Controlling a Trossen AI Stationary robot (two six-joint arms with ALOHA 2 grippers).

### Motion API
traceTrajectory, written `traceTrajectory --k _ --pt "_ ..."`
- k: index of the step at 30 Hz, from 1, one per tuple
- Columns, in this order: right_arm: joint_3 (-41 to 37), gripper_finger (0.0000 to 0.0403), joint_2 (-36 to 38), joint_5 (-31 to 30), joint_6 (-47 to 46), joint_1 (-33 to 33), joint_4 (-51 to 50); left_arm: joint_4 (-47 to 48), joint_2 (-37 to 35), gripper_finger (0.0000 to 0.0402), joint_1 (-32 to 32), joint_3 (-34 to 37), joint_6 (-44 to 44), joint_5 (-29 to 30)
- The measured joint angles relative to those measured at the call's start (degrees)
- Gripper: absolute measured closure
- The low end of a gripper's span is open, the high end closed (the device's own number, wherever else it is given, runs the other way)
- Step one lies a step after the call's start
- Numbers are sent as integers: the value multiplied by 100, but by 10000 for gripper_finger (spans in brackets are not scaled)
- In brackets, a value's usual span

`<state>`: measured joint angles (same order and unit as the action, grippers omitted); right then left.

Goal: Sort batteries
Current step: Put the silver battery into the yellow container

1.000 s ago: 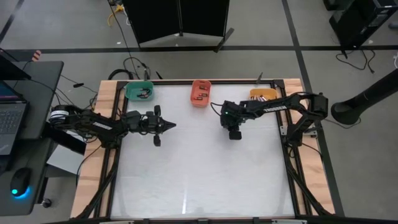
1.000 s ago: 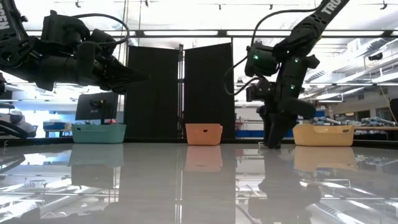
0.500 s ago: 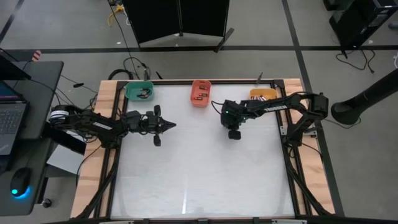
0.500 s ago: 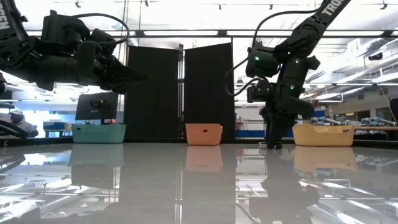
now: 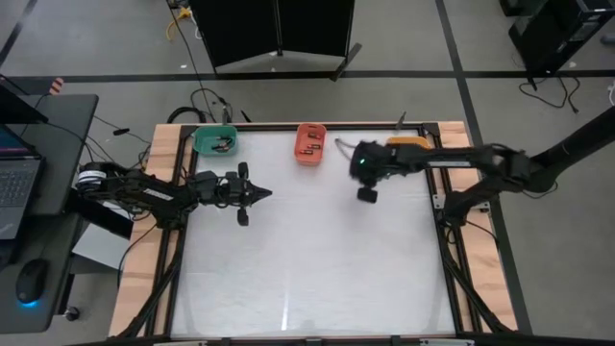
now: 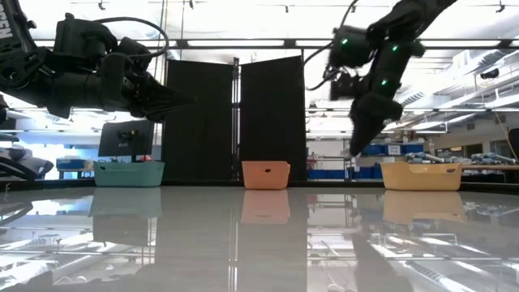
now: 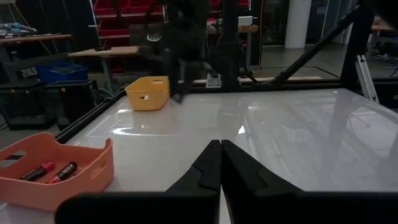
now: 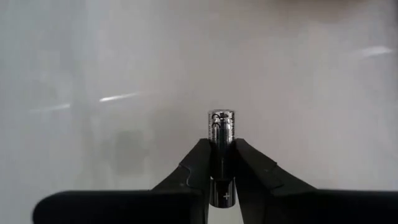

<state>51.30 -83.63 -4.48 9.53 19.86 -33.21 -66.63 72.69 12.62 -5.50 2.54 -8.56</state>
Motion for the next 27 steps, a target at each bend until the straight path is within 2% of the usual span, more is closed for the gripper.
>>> traceTrajectory --k 4,7,12,17,20,27 --pt "-1 345 741 -914 -375 564 -778 0 0 387 0 0 5 0" --pt "-23 345 1053 -1285 -610 1218 -1405 -6 0 387 0 0 7 -1" --pt "-500 345 1400 -1199 -594 2171 -1543 -4 0 387 0 0 5 -2" --pt "-1124 345 1544 -1136 -587 2746 -1230 -4 2 387 0 0 5 -2" --pt "-1057 345 1525 -1141 -656 2913 -849 -16 2 387 0 0 3 -2" --pt "-1127 345 1476 -1132 -577 2963 -763 -96 2 387 0 0 3 -4"
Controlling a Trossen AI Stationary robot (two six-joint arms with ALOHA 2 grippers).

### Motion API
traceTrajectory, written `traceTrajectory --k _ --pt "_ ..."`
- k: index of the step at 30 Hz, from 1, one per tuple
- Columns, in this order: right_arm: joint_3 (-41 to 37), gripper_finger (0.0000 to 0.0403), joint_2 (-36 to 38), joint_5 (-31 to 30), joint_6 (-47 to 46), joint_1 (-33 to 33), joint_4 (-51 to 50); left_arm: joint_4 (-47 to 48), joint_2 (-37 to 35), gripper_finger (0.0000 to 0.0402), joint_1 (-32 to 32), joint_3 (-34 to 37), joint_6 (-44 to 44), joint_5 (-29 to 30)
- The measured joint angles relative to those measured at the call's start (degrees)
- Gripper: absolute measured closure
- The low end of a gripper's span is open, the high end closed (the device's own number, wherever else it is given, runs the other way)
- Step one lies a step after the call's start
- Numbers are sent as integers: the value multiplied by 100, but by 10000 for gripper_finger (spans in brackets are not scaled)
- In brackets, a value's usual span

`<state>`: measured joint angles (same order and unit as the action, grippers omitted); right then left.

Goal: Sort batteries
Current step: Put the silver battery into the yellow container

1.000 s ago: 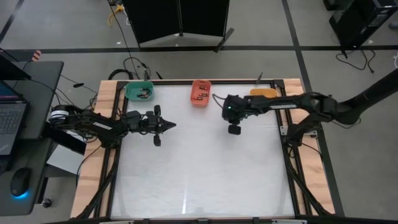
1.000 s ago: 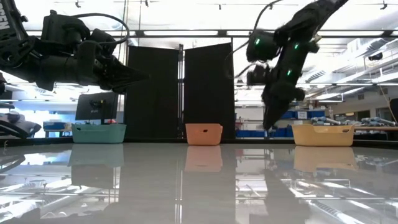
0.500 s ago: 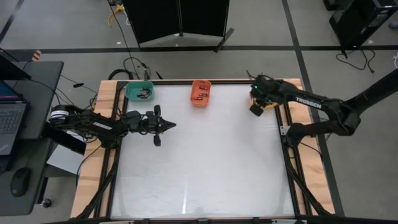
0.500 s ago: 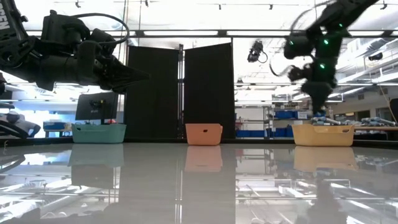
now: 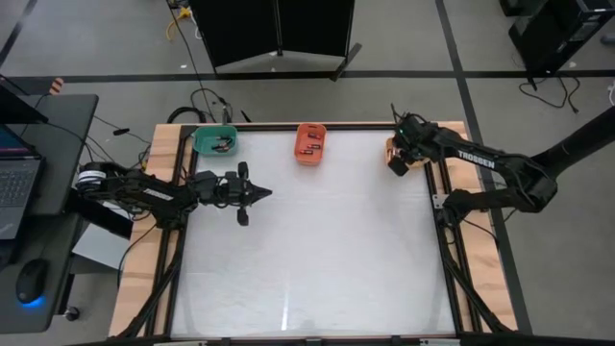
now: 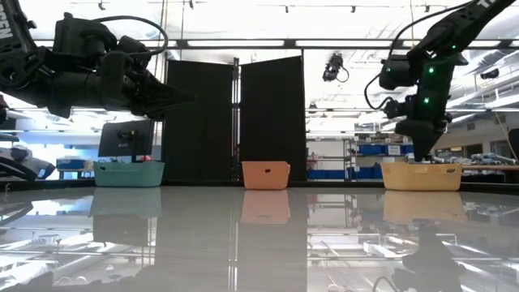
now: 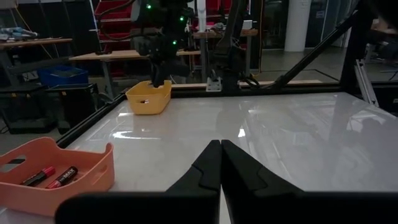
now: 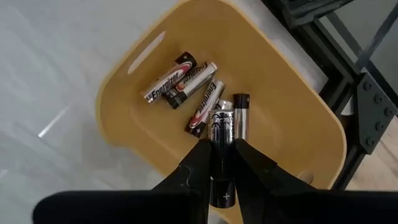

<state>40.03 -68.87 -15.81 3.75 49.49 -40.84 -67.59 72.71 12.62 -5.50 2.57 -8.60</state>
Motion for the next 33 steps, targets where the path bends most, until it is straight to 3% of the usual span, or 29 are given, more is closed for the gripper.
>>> traceTrajectory --k 10,14,20,33 --pt "-160 345 -52 -147 36 -6 404 7 0 387 0 0 -20 -2" --pt "-162 345 -52 336 -161 62 521 0 0 387 0 0 -14 0" --pt "-162 345 -79 395 -619 64 818 -31 0 387 0 0 -9 -1" --pt "-162 344 -1148 343 -870 64 1355 -31 0 387 0 0 -4 -1"
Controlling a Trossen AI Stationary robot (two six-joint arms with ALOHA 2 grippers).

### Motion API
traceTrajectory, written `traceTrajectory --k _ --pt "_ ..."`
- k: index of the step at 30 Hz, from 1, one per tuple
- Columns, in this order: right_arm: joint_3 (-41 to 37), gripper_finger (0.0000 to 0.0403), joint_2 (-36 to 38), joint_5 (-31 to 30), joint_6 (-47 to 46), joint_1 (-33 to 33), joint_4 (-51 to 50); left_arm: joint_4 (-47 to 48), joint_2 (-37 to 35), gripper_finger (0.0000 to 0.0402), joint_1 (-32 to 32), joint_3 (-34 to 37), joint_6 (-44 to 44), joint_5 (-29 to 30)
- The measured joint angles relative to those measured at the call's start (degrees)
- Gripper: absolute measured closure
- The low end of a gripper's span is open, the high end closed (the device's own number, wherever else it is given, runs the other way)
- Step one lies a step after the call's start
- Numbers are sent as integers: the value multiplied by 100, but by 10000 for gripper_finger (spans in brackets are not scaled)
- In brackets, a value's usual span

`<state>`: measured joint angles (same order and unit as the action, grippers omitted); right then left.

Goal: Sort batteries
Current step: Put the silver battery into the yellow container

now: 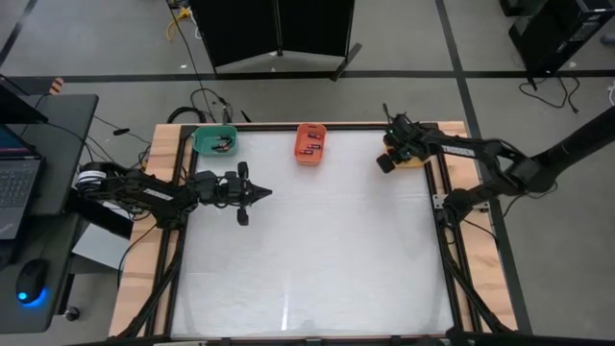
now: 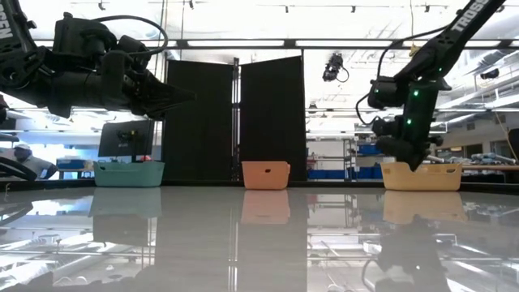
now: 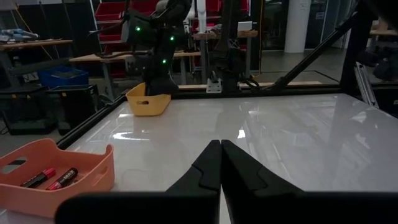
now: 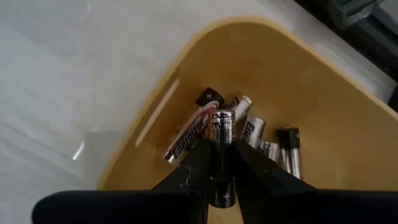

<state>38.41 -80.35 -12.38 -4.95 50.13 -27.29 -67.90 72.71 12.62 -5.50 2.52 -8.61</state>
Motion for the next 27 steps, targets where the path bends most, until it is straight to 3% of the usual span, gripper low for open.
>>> traceTrajectory --k 12,27 --pt "21 331 -279 -166 38 22 206 0 0 387 0 0 23 1" --pt "-7 280 89 -173 28 26 -145 -7 0 387 0 0 22 42"
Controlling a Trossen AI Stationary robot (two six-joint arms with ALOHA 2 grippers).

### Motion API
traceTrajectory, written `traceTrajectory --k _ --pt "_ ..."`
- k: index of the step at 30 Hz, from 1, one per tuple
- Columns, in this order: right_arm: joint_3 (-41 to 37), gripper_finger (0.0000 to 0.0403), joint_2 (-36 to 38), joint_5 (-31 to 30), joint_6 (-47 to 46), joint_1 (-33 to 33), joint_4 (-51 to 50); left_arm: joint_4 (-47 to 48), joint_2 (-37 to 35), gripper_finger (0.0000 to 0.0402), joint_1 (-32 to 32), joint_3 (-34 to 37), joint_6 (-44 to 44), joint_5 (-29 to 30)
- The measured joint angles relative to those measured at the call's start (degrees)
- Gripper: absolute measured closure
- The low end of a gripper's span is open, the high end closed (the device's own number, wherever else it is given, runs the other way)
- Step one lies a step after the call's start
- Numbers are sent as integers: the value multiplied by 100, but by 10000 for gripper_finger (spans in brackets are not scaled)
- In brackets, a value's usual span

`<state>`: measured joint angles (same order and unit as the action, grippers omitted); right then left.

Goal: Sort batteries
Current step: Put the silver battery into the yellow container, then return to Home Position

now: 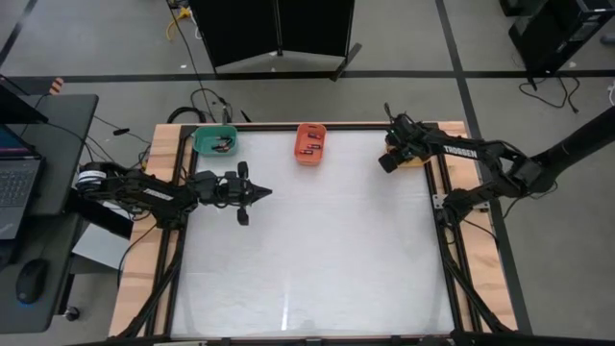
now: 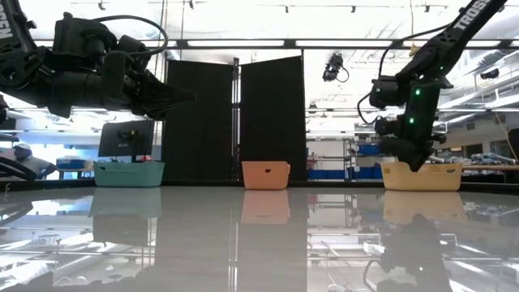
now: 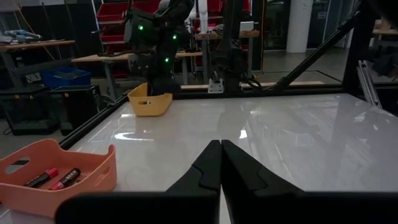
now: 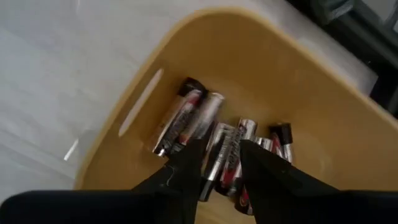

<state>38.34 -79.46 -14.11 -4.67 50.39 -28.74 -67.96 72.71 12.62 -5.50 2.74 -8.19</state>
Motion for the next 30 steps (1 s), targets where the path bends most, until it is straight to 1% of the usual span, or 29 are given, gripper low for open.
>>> traceTrajectory --k 5,8,11,14,15,19,23,26,30 --pt "103 284 384 -20 35 0 -278 -1 0 387 0 0 0 8" --pt "107 297 662 17 151 0 -468 0 0 387 0 0 0 18" --pt "-13 333 935 201 303 -19 -377 0 0 387 0 0 0 22" --pt "-258 385 1188 472 473 -123 -48 -1 0 387 0 0 0 22" --pt "-357 391 1274 507 485 -175 143 0 0 387 0 0 0 22" --pt "-670 386 1566 668 486 -429 521 0 0 387 1 0 0 22" --pt "-810 395 1829 779 488 -718 691 0 0 387 0 0 0 24" --pt "-942 392 1942 1314 496 -988 1150 -1 0 387 0 0 0 93" --pt "-1309 395 1898 1807 573 -1396 2261 -20 0 387 2 0 0 131"
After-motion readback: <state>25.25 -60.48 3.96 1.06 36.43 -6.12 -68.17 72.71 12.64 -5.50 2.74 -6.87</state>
